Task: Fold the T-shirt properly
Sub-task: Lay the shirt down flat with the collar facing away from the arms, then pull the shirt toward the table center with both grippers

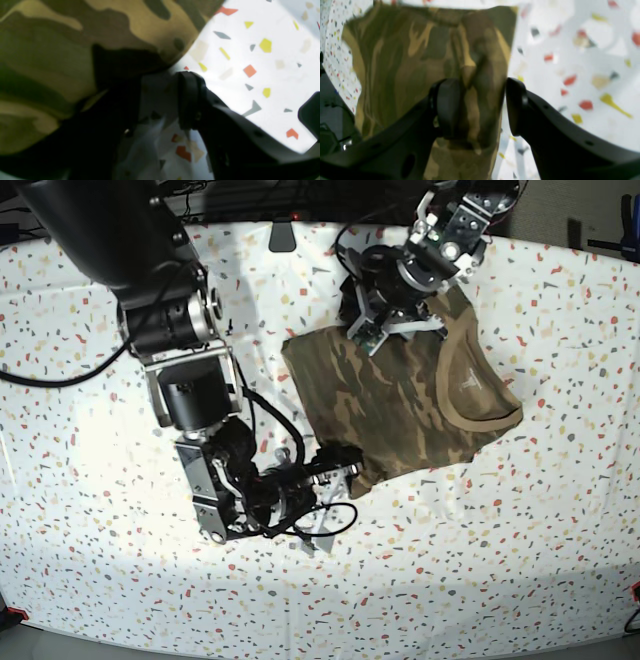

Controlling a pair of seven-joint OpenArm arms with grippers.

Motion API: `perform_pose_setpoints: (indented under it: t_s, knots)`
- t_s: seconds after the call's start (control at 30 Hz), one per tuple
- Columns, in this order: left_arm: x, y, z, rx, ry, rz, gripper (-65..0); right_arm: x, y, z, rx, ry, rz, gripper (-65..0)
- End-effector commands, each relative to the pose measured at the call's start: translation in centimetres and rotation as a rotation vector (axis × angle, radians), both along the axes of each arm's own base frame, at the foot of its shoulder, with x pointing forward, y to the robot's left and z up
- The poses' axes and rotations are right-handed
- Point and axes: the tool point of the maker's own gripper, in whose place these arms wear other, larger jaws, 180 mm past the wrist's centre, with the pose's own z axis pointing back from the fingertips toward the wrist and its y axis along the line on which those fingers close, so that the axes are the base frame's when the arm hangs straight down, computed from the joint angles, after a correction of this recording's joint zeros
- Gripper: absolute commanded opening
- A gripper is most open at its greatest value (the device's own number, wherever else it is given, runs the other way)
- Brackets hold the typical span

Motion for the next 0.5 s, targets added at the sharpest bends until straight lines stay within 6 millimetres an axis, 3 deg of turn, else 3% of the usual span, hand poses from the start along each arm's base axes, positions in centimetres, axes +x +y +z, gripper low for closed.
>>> perform_pose_setpoints:
  t_s: [0.0, 0.3, 0.47]
  knots:
    - [-1.6, 6.5, -3.4, 0.274, 0.112, 0.055, -41.2, 1.5, 0.1, 2.3, 0.03, -0.046, 0.003, -34.5]
    - [2.3, 13.3, -1.8, 0.421, -0.001, 0.103, -41.2, -1.5, -4.8, 0.0, -0.044, 0.099, 0.05, -34.5]
    - [4.6, 14.6, -0.5, 0.443, -0.059, 0.125, -41.2, -3.6, -8.1, -1.4, -0.054, 0.179, 0.043, -34.5]
